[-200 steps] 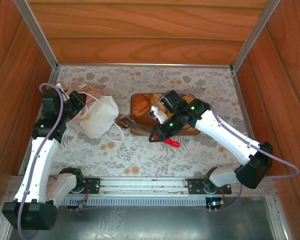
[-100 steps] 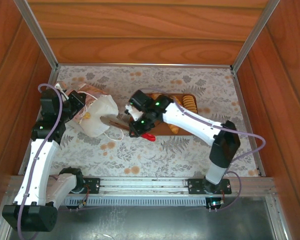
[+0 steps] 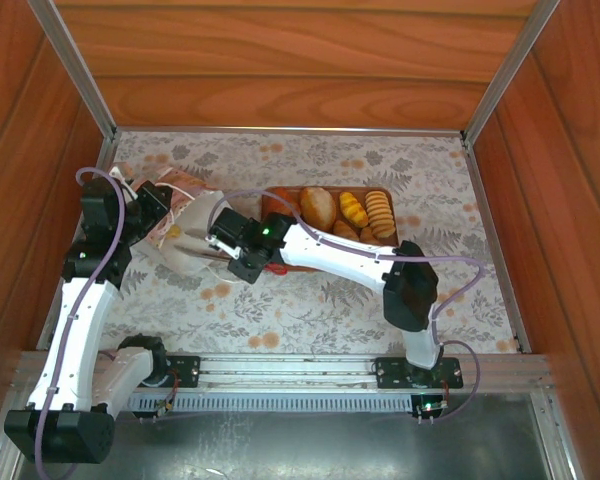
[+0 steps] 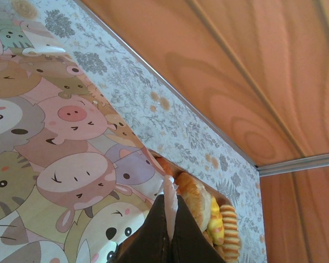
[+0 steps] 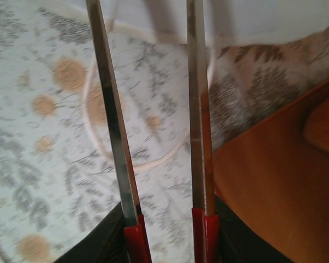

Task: Take the fake bread out of the paper bag

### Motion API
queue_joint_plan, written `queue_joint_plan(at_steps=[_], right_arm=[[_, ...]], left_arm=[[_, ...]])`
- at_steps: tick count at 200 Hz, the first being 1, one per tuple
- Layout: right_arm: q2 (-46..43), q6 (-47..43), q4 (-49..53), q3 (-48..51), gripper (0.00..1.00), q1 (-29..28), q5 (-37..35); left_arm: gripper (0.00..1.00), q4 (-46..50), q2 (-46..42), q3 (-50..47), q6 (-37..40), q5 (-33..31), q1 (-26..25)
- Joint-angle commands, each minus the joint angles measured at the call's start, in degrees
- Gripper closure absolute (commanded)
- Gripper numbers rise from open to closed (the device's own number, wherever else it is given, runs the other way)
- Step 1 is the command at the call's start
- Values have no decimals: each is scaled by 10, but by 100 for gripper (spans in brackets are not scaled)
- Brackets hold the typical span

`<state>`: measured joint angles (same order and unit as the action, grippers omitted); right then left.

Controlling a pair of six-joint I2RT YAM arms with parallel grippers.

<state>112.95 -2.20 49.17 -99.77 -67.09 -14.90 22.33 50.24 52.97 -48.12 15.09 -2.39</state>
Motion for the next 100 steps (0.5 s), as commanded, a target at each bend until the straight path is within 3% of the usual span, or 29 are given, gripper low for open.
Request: queue_joint_plan(at_steps=[1, 100], right_arm=[[20, -65, -38, -19, 64, -13, -74], [117, -162, -67, -93, 62, -27, -174]], left_arm=[[100, -1, -8, 5, -4, 1, -2], [100, -1, -2, 9, -5, 5, -2]])
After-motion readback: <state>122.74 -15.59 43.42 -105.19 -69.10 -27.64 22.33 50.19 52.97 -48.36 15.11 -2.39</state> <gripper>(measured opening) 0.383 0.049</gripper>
